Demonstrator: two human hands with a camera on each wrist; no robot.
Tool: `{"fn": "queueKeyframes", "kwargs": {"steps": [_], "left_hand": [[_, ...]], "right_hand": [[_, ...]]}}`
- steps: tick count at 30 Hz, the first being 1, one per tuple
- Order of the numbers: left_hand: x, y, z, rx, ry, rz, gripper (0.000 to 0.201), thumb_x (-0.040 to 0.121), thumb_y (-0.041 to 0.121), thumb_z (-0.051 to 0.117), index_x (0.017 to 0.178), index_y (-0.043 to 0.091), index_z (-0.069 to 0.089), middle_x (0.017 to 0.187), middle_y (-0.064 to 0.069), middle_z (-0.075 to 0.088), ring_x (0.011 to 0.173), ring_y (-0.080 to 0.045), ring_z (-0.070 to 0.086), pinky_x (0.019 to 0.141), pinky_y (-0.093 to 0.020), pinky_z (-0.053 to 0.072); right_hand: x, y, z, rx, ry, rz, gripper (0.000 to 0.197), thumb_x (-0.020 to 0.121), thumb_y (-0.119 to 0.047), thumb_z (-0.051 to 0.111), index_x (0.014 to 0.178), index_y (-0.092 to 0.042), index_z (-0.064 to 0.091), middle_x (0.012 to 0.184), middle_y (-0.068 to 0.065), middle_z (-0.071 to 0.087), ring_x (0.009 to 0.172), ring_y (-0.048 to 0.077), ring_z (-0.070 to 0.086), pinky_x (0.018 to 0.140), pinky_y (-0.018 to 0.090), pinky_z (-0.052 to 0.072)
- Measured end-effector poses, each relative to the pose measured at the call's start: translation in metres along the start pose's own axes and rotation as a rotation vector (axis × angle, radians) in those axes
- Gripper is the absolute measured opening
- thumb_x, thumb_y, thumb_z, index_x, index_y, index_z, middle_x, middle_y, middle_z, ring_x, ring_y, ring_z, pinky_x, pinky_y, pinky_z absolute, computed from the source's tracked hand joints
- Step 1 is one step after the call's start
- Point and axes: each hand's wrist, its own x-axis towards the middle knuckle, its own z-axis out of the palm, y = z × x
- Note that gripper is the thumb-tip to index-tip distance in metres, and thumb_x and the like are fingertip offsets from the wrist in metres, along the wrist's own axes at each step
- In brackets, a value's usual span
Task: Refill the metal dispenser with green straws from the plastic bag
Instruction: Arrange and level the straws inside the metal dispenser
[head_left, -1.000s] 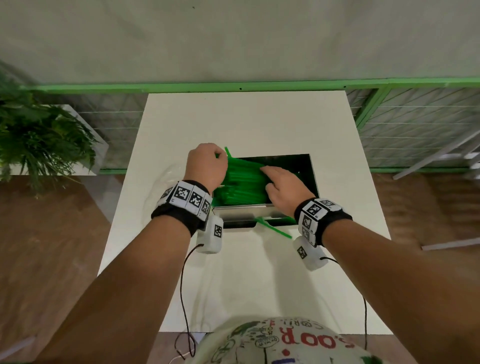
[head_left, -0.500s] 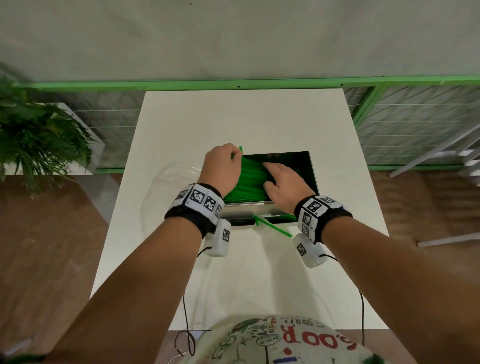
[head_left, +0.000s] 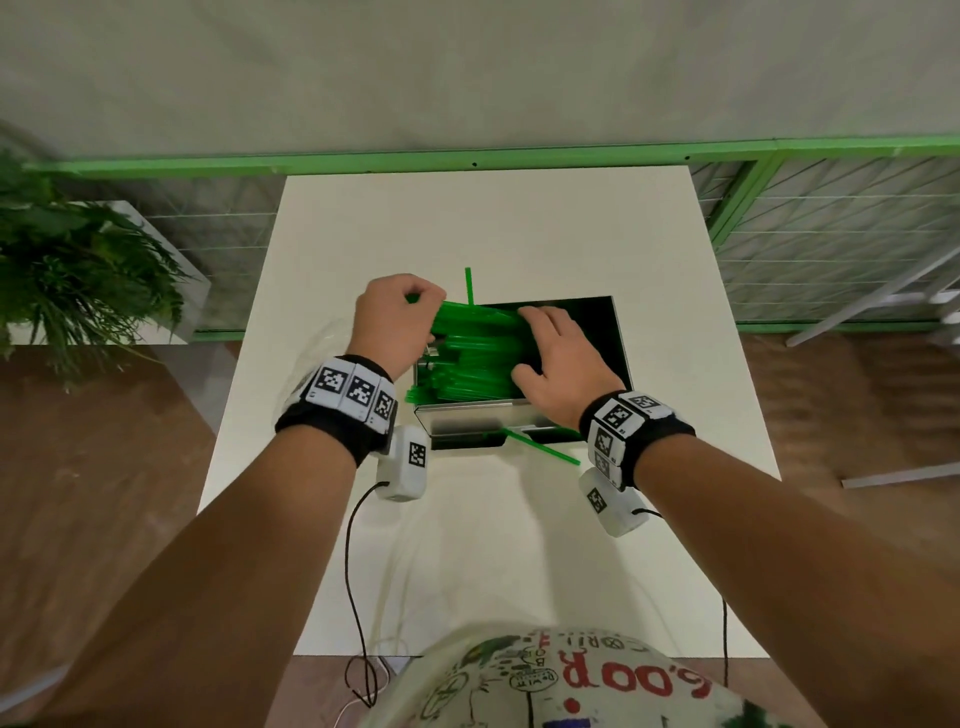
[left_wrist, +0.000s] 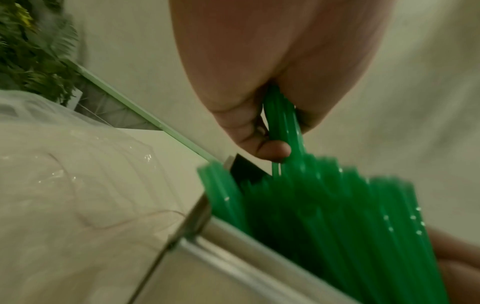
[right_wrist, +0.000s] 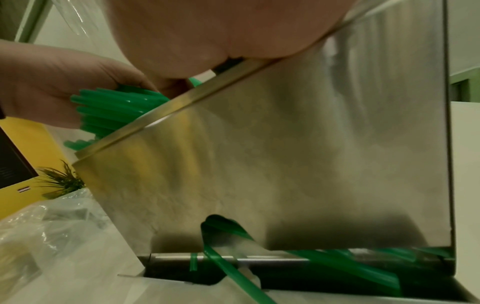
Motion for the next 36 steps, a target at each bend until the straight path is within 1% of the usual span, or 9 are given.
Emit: {"fn": "queueKeyframes", "kwargs": {"steps": [5, 10, 12, 14, 18, 22, 26, 28, 36], "left_hand": [[-0.005, 0.006, 0.029, 0.176, -0.143, -0.010, 0.035, 0.104, 0.026, 0.049, 0.138, 0.017, 0.048, 0.112, -0.004, 0.059, 0.071, -0.012, 0.058, 0.058, -0.021, 0.043], [0.003, 0.010, 0.031, 0.336, -0.270, -0.040, 0.063, 0.100, 0.050, 0.047, 0.153, 0.020, 0.031, 0.142, -0.018, 0.047, 0.103, -0.031, 0.063, 0.095, -0.046, 0.052], [0.008, 0.014, 0.027, 0.446, -0.316, -0.027, 0.054, 0.098, 0.055, 0.049, 0.136, 0.017, 0.054, 0.137, -0.018, 0.056, 0.108, -0.034, 0.065, 0.096, -0.047, 0.052], [0.013, 0.017, 0.023, 0.513, -0.269, 0.039, 0.047, 0.097, 0.057, 0.050, 0.106, 0.015, 0.068, 0.113, -0.017, 0.071, 0.097, -0.033, 0.067, 0.087, -0.043, 0.054], [0.015, 0.014, 0.025, 0.580, -0.088, 0.114, 0.040, 0.094, 0.055, 0.058, 0.107, 0.021, 0.074, 0.103, 0.000, 0.072, 0.096, -0.024, 0.066, 0.083, -0.038, 0.055], [0.017, 0.017, 0.030, 0.479, -0.002, 0.024, 0.024, 0.091, 0.041, 0.066, 0.084, 0.019, 0.073, 0.083, 0.000, 0.072, 0.084, -0.026, 0.069, 0.072, -0.032, 0.052], [0.017, 0.026, 0.008, 0.461, 0.069, 0.043, 0.027, 0.095, 0.037, 0.058, 0.083, 0.015, 0.067, 0.079, -0.004, 0.069, 0.077, -0.028, 0.065, 0.068, -0.030, 0.044], [0.017, 0.030, -0.013, 0.468, 0.118, 0.081, 0.029, 0.097, 0.039, 0.054, 0.084, 0.015, 0.065, 0.079, -0.003, 0.069, 0.074, -0.027, 0.068, 0.069, -0.033, 0.051], [-0.010, 0.062, -0.102, 0.017, 0.355, 0.119, 0.023, 0.095, 0.032, 0.066, 0.088, 0.010, 0.069, 0.076, 0.001, 0.073, 0.061, -0.011, 0.073, 0.065, -0.033, 0.060]], "right_hand": [[0.003, 0.001, 0.002, -0.020, -0.019, -0.015, 0.077, 0.084, -0.038, 0.045, 0.154, -0.012, 0.028, 0.154, 0.015, 0.035, 0.140, 0.030, 0.034, 0.116, 0.043, 0.031], [0.008, 0.002, 0.005, -0.161, -0.066, -0.035, 0.075, 0.086, -0.051, 0.027, 0.155, -0.023, 0.029, 0.158, 0.011, 0.033, 0.145, 0.033, 0.028, 0.118, 0.051, 0.024], [0.009, 0.002, 0.006, -0.213, -0.090, -0.036, 0.070, 0.091, -0.054, 0.026, 0.156, -0.029, 0.026, 0.160, 0.007, 0.031, 0.147, 0.032, 0.025, 0.119, 0.054, 0.021], [0.008, 0.001, 0.005, -0.244, -0.101, -0.046, 0.068, 0.093, -0.057, 0.025, 0.156, -0.030, 0.025, 0.158, 0.005, 0.034, 0.146, 0.031, 0.027, 0.118, 0.055, 0.021], [0.008, 0.001, 0.005, -0.270, -0.142, -0.033, 0.070, 0.093, -0.061, 0.026, 0.156, -0.031, 0.022, 0.156, 0.004, 0.036, 0.145, 0.031, 0.028, 0.118, 0.056, 0.021], [0.009, 0.001, 0.007, -0.258, -0.172, 0.003, 0.074, 0.091, -0.066, 0.023, 0.156, -0.032, 0.021, 0.158, 0.002, 0.032, 0.146, 0.030, 0.025, 0.118, 0.056, 0.020], [0.011, 0.001, 0.008, -0.255, -0.172, 0.021, 0.074, 0.091, -0.066, 0.021, 0.156, -0.030, 0.023, 0.158, 0.003, 0.032, 0.146, 0.029, 0.026, 0.118, 0.056, 0.021], [0.012, 0.001, 0.007, -0.252, -0.174, 0.026, 0.067, 0.095, -0.057, 0.021, 0.156, -0.029, 0.023, 0.159, 0.004, 0.032, 0.147, 0.029, 0.024, 0.118, 0.055, 0.020], [0.014, 0.004, 0.007, -0.233, -0.188, 0.050, 0.057, 0.100, -0.037, 0.026, 0.156, -0.028, 0.027, 0.162, 0.005, 0.029, 0.150, 0.030, 0.020, 0.120, 0.054, 0.018]]}}
